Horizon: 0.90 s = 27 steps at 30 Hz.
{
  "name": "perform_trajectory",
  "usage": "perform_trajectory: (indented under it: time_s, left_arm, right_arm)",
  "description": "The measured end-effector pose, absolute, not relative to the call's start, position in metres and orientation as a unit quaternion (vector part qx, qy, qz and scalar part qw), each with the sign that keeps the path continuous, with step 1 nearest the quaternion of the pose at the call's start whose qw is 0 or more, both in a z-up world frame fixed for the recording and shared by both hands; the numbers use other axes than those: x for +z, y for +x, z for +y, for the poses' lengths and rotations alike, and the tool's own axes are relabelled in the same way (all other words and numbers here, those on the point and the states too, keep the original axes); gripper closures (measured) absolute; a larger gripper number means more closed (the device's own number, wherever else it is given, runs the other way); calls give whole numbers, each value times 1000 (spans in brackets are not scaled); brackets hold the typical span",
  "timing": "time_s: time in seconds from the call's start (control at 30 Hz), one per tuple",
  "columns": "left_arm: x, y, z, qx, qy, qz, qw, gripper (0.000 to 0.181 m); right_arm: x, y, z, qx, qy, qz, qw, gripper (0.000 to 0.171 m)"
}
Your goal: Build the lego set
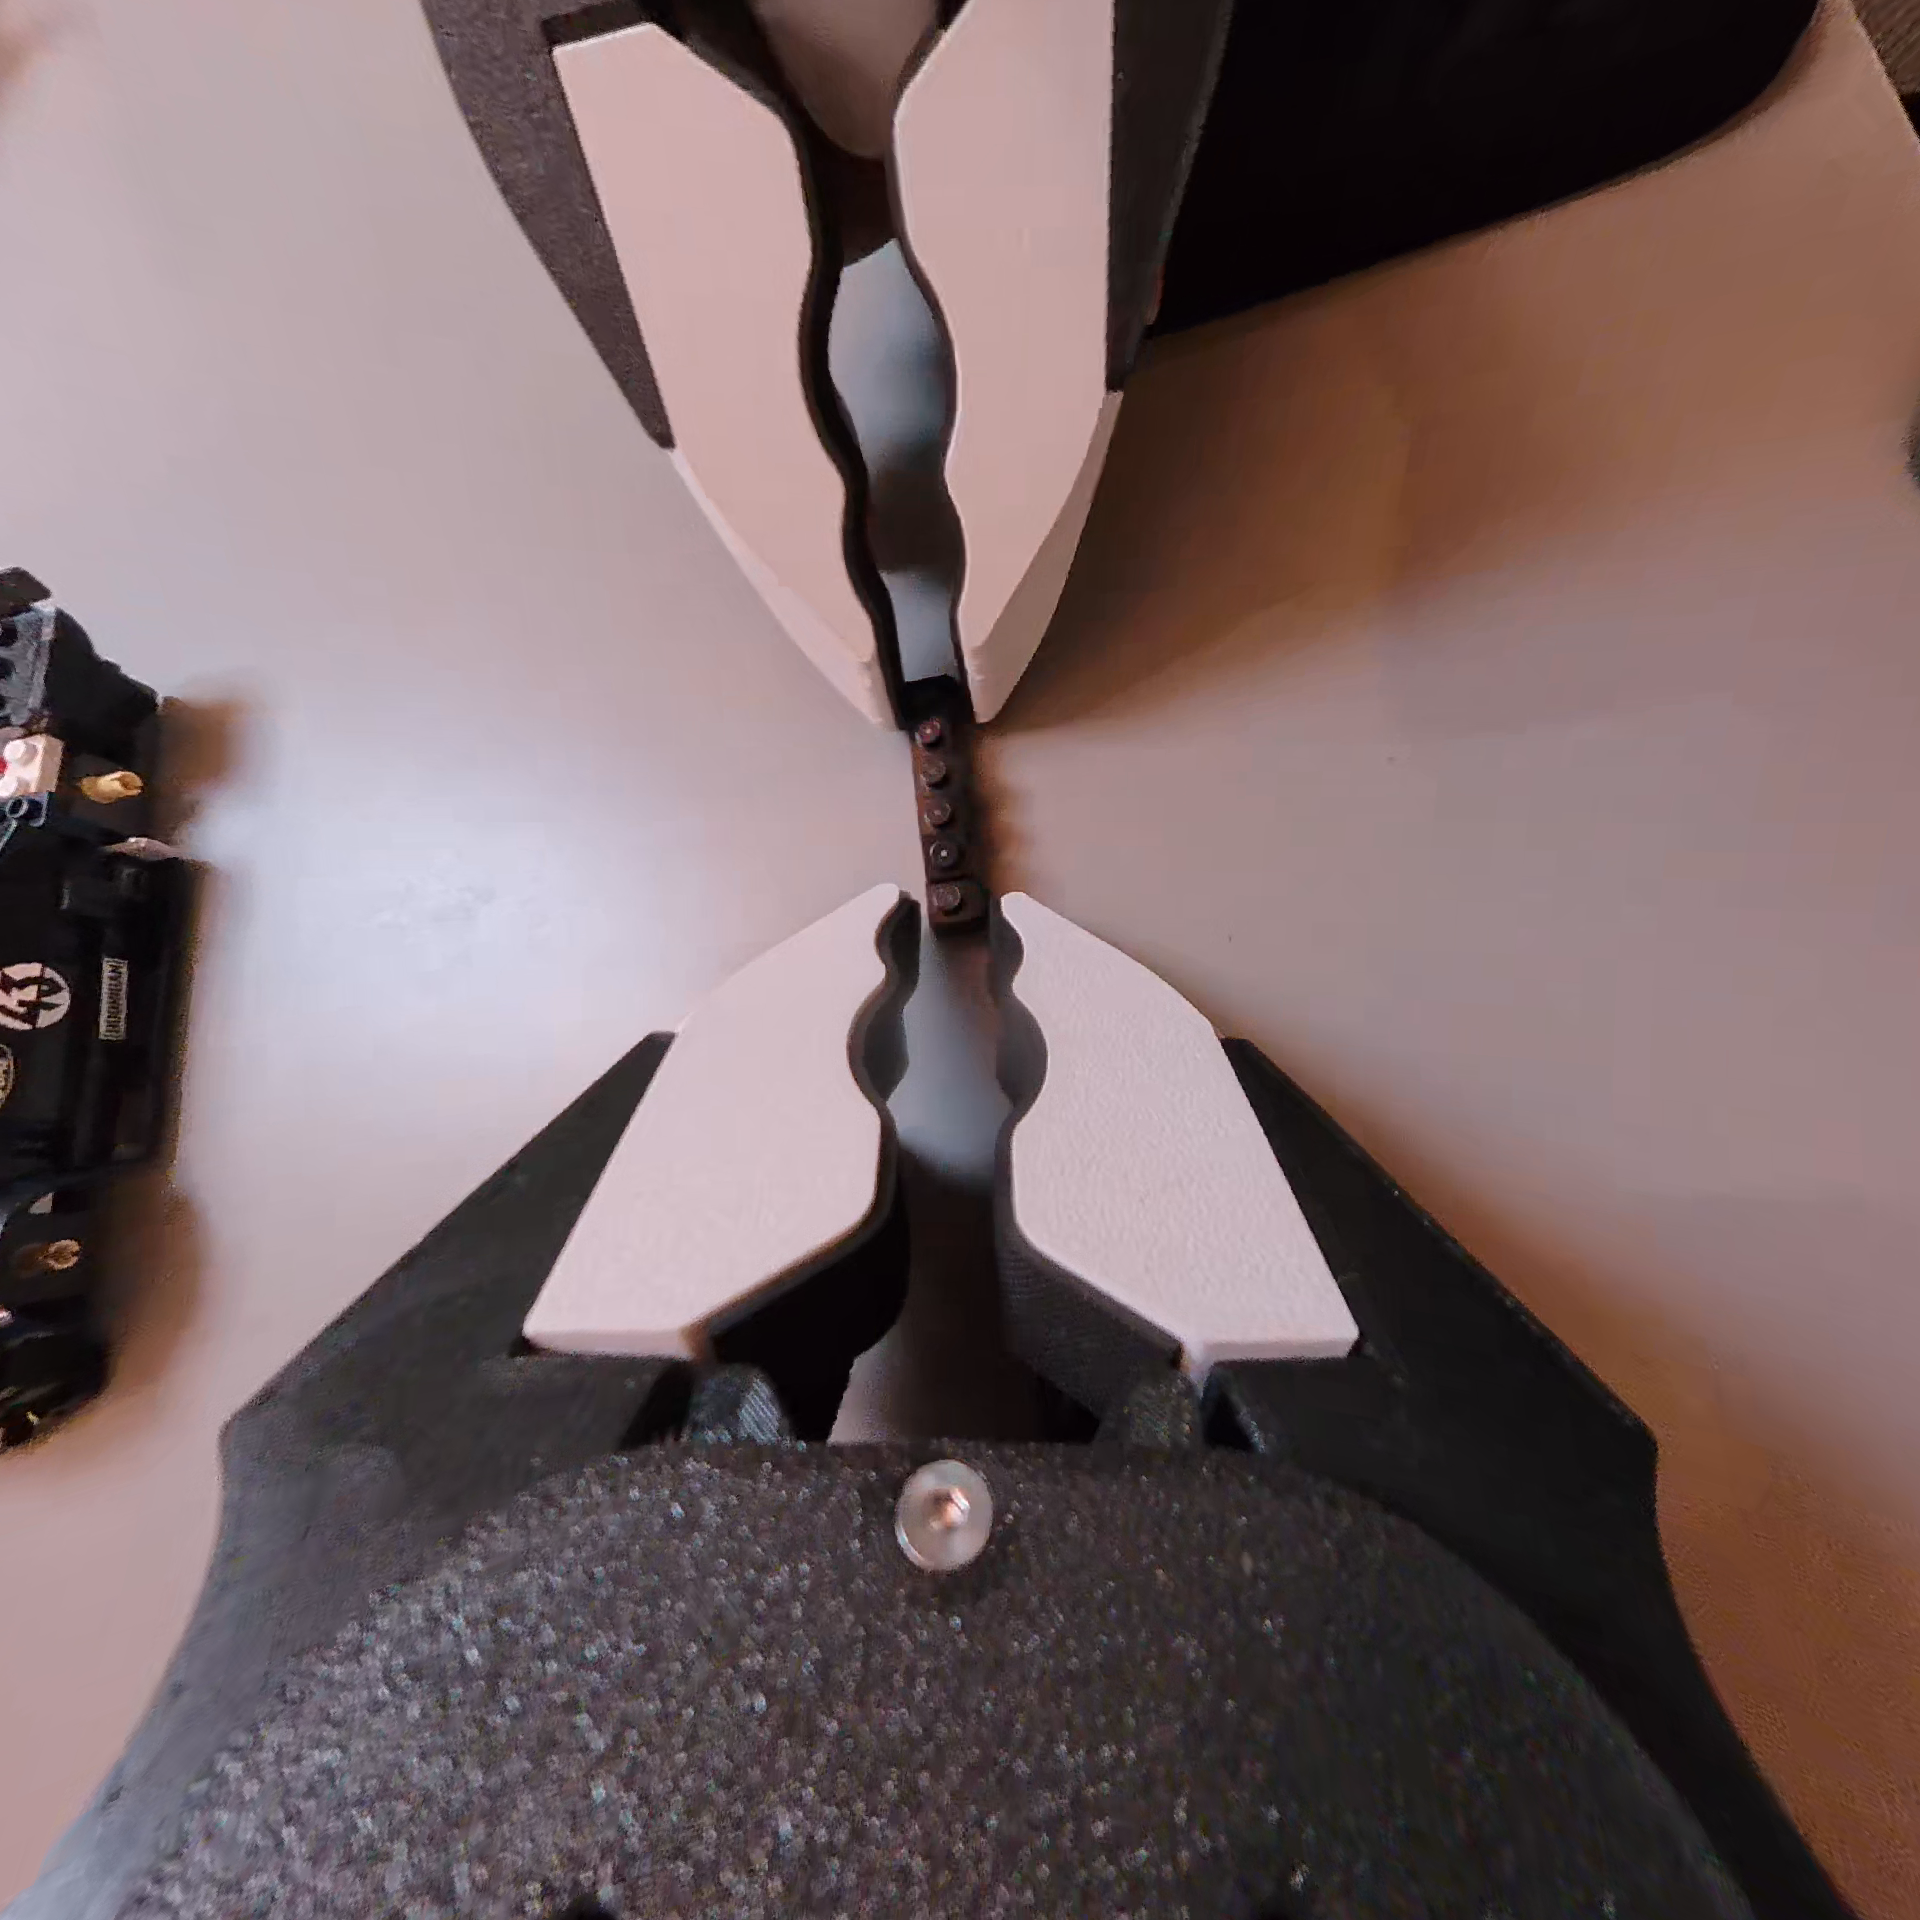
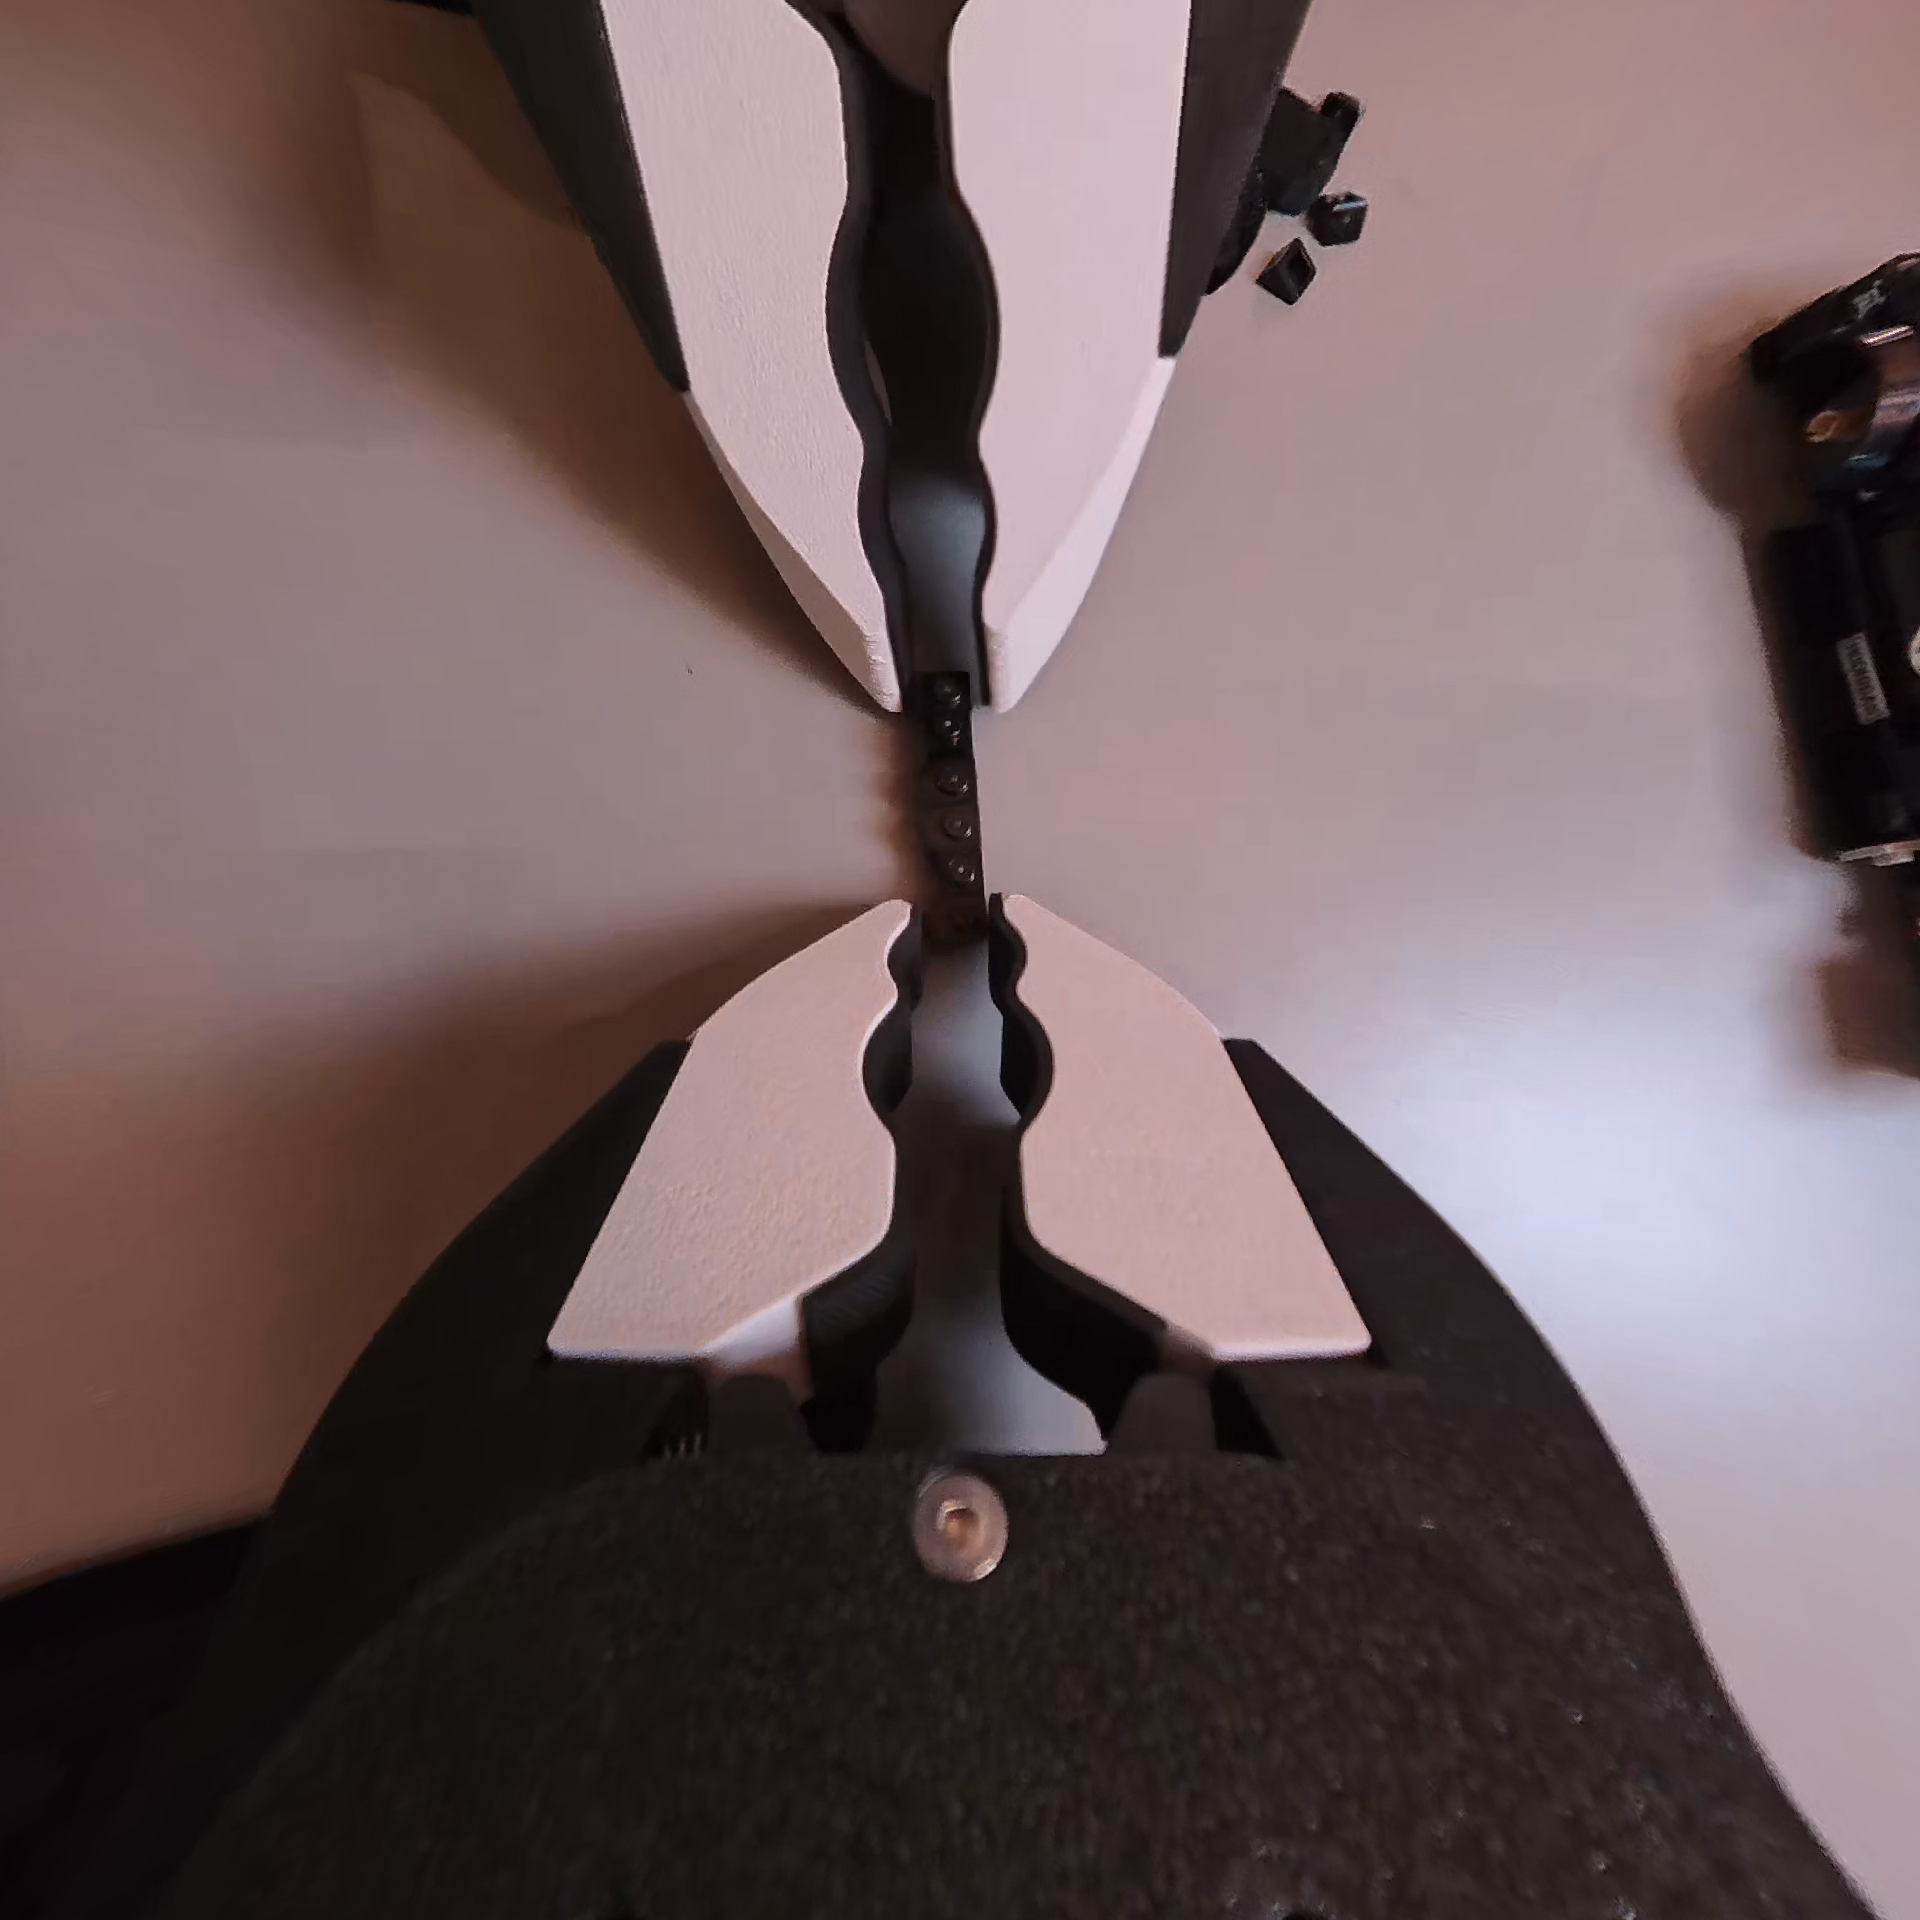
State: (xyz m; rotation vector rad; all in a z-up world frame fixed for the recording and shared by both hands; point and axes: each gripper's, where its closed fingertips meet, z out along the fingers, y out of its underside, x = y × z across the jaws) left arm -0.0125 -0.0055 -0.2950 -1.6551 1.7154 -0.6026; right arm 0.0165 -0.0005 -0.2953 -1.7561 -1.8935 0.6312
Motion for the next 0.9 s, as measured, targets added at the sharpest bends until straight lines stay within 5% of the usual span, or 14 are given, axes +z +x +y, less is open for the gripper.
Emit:
perform_trajectory:
  time_s: [0.23, 0.6, 0.9]
  left_arm:
    - [-292, -15, 2, -209, -633, 656, 355, 157]
    - [-232, -22, 45, 21, -556, 630, 541, 155]
    - [-221, -27, 51, 152, -497, 651, 554, 157]
  right_arm:
    - [-291, 19, 3, 227, -682, -654, 236, 160]
    - [-235, 6, 31, 273, -773, -526, 225, 160]
    - [-220, -6, 34, 261, -794, -513, 196, 160]
